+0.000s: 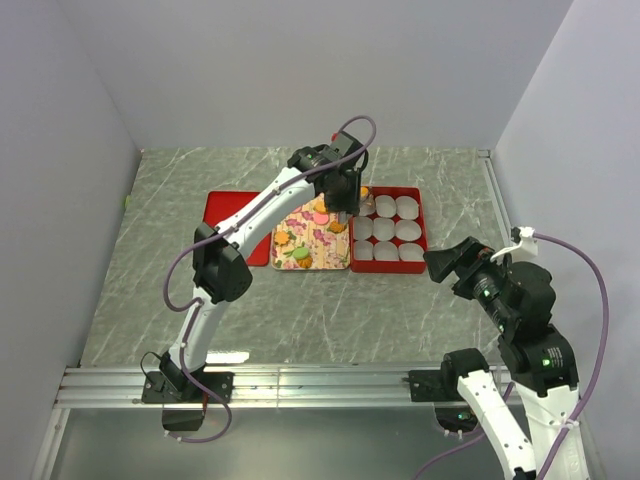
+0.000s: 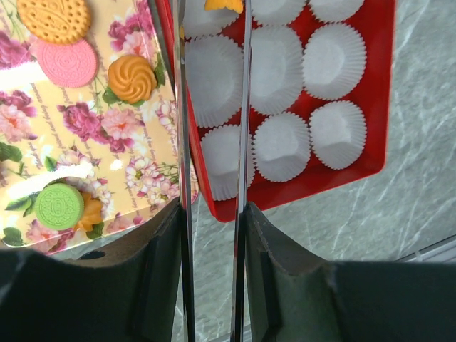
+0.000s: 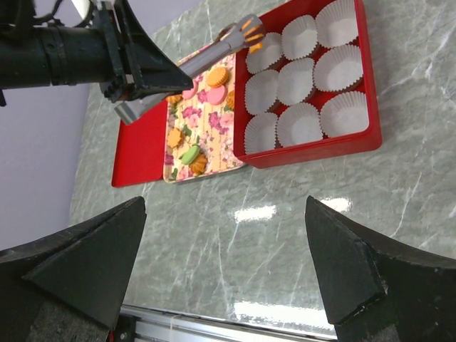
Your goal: Pack the cookies
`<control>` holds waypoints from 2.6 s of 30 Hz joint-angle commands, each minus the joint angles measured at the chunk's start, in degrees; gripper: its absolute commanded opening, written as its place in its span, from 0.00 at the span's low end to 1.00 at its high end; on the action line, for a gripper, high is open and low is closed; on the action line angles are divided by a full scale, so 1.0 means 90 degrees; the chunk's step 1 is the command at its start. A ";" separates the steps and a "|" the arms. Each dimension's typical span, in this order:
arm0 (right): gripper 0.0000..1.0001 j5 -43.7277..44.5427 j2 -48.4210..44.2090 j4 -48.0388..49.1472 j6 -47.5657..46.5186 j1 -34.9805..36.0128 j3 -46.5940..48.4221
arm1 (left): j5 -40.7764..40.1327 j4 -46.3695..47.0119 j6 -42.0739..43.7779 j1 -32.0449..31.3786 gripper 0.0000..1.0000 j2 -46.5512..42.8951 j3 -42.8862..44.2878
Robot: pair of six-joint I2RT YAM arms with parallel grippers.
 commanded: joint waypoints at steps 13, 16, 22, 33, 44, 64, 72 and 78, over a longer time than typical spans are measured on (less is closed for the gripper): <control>0.99 -0.0197 0.0043 0.0141 0.0024 0.0061 -0.0195 | -0.0339 0.0243 0.0065 0.0000 0.35 -0.0192 -0.0095; 0.99 -0.0236 0.0033 0.0121 0.0034 0.0090 -0.0204 | -0.0339 0.0253 0.0045 0.0000 0.39 -0.0163 -0.0056; 0.99 -0.0304 0.0023 0.0072 0.0083 0.0081 -0.0195 | -0.0358 0.0234 0.0006 0.0000 0.44 -0.0162 0.0022; 0.98 -0.0382 -0.0045 0.0013 0.0141 0.0100 -0.0273 | -0.0368 0.0253 -0.0052 0.0000 0.48 -0.0368 -0.0154; 0.98 -0.0382 -0.0016 0.0013 0.0102 0.0110 -0.0292 | -0.0563 0.0077 -0.0160 0.0468 0.49 -0.1713 -0.0631; 0.98 -0.0246 0.0316 -0.0123 0.0034 0.0168 -0.0234 | -0.1004 -0.0030 0.0524 0.0752 0.58 -0.1404 -0.1785; 0.98 -0.0177 0.0404 -0.0153 -0.0024 0.0178 -0.0224 | -0.0749 0.0077 0.0573 0.0694 0.58 -0.1169 -0.1853; 0.98 -0.0148 0.0443 -0.0172 -0.0054 0.0168 -0.0263 | -0.0827 0.0019 0.0573 0.0577 0.58 -0.0944 -0.1775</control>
